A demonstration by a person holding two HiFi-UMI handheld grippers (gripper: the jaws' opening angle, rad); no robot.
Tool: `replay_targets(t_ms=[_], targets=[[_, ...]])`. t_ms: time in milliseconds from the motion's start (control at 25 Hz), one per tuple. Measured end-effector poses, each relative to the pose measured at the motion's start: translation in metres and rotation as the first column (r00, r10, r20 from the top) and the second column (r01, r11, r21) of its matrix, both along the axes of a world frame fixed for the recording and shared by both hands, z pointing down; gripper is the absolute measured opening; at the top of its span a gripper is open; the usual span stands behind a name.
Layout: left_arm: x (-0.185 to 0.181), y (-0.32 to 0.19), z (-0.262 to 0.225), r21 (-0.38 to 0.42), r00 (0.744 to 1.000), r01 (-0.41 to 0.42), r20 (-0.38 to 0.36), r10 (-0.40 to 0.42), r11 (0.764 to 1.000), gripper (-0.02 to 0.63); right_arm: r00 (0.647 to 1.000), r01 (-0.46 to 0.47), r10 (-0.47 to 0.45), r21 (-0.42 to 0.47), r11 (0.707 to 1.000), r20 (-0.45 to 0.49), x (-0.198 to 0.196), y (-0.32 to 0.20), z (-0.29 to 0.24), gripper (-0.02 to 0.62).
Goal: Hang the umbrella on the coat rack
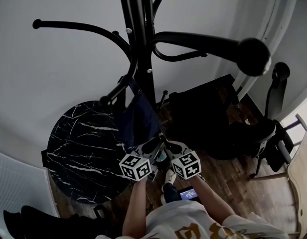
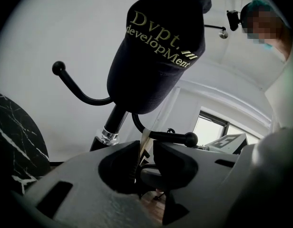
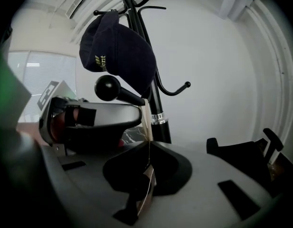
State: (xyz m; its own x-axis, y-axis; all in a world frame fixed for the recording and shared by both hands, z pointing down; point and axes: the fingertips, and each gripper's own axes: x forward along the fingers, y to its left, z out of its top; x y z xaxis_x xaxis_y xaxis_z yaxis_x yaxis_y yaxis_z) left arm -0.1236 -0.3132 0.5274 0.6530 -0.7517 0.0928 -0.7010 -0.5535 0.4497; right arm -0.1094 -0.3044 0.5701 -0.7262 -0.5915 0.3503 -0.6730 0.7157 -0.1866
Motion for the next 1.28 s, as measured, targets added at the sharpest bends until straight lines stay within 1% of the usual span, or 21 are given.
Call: replay_targets(t_ms=[80, 160, 240, 360, 440, 560, 680, 880, 1120, 1200, 1280], targets=[[0.0, 0.004, -0.001, -0.003, 1.0, -0.004, -0.018, 0.004, 1.0, 0.084, 1.0, 0.002, -0.002, -0.002, 1.0, -0.005, 0.002, 0.005, 0.001, 0.02], [0.003, 0.009, -0.002, 0.003, 1.0, -0.016, -0.016, 0.016, 1.0, 0.073, 1.0, -0.003, 0.003, 0.007, 1.0, -0.012, 0.006, 0.01, -0.001, 0.014], [0.007, 0.015, -0.004, 0.016, 1.0, -0.019, 0.021, 0.019, 1.0, 0.045, 1.0, -0.014, 0.014, 0.016, 1.0, -0.008, 0.011, 0.013, -0.005, 0.014], [0.008, 0.023, -0.003, 0.033, 0.996, 0.003, 0.085, -0.005, 0.999, 0.027, 0.999, -0.033, 0.033, 0.029, 0.999, 0.006, 0.018, 0.017, -0.012, 0.012], [0.006, 0.03, -0.005, 0.038, 0.996, 0.025, 0.085, -0.028, 0.999, 0.021, 0.999, -0.045, 0.045, 0.038, 0.998, 0.015, 0.023, 0.022, -0.017, 0.012], [0.005, 0.043, -0.008, 0.036, 0.997, 0.03, 0.073, -0.032, 0.999, 0.02, 0.998, -0.051, 0.049, 0.044, 0.998, 0.032, 0.027, 0.031, -0.024, 0.012], [0.0, 0.054, -0.008, 0.031, 0.994, 0.05, 0.101, -0.053, 0.998, 0.02, 0.998, -0.049, 0.047, 0.051, 0.998, 0.036, 0.028, 0.044, -0.029, 0.012], [-0.003, 0.069, -0.008, 0.052, 0.979, 0.089, 0.177, -0.097, 0.995, 0.02, 0.999, -0.05, 0.048, 0.087, 0.995, 0.02, 0.034, 0.062, -0.038, 0.012], [0.0, 0.082, -0.002, 0.047, 0.967, 0.112, 0.223, -0.12, 0.993, 0.02, 0.998, -0.048, 0.045, 0.083, 0.995, 0.038, 0.042, 0.076, -0.043, 0.012], [0.002, 0.083, 0.003, 0.039, 0.955, 0.116, 0.271, -0.122, 0.992, 0.02, 0.998, -0.045, 0.042, 0.081, 0.996, 0.042, 0.046, 0.079, -0.044, 0.012], [0.005, 0.085, 0.007, 0.047, 0.933, 0.135, 0.33, -0.143, 0.99, 0.02, 0.998, -0.044, 0.04, 0.08, 0.996, 0.052, 0.051, 0.081, -0.046, 0.012]])
